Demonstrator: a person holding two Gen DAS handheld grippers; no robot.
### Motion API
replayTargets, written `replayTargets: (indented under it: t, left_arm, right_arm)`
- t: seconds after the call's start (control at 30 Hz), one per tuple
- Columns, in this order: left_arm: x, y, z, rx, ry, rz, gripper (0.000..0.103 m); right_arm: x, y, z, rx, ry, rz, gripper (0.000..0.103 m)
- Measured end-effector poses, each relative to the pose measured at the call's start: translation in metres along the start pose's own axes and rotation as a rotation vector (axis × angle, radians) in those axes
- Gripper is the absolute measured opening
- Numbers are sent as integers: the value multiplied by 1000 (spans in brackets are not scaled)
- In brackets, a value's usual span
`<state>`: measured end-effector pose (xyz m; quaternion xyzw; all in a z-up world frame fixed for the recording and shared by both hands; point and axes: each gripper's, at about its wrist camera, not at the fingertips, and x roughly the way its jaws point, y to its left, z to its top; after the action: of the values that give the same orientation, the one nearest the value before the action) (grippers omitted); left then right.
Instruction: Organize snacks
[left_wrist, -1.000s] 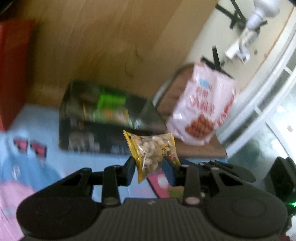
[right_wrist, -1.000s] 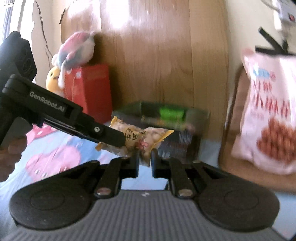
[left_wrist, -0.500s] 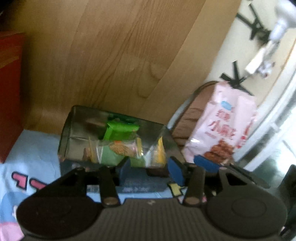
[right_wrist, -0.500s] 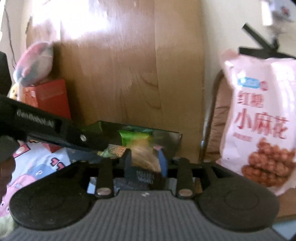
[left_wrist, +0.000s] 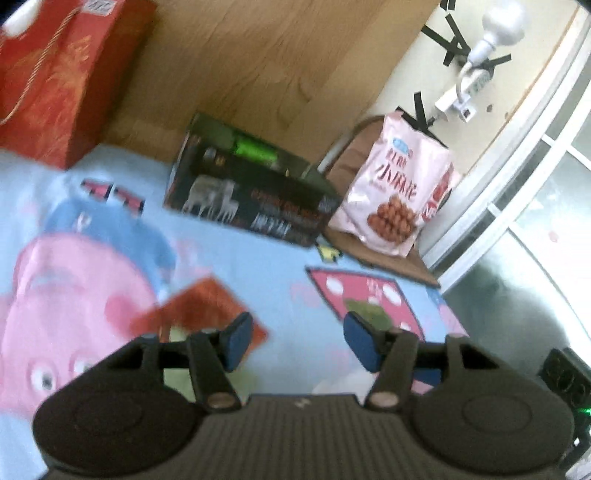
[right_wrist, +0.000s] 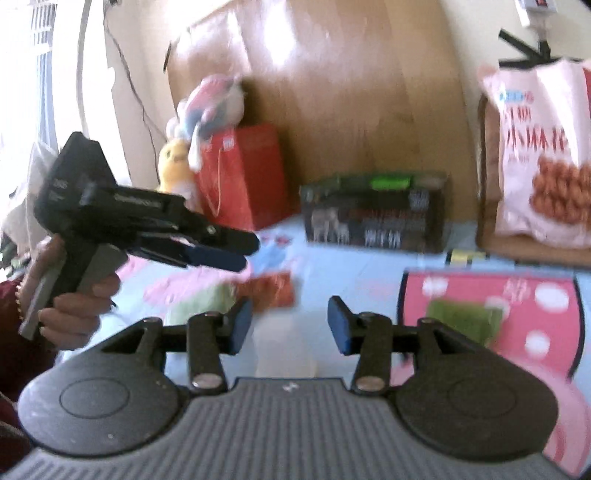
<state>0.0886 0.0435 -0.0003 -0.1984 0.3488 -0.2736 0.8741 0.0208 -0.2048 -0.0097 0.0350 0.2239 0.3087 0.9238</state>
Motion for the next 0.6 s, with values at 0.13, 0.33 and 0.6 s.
replayTargets:
  t: [0.13,0.33,0.6]
  left_arm:
    - [-5,-1,-20,25,-8,11,57]
    - [-7,-5,-36,101,-65,9,60]
    - [-7,-8,-44,148,-104,1,64]
  right_arm:
    - [10,1,-3,22,50,-35,48]
    - [21,8,-5,19,64,-60,42]
    - [27,4,-12,71,96,-60,41]
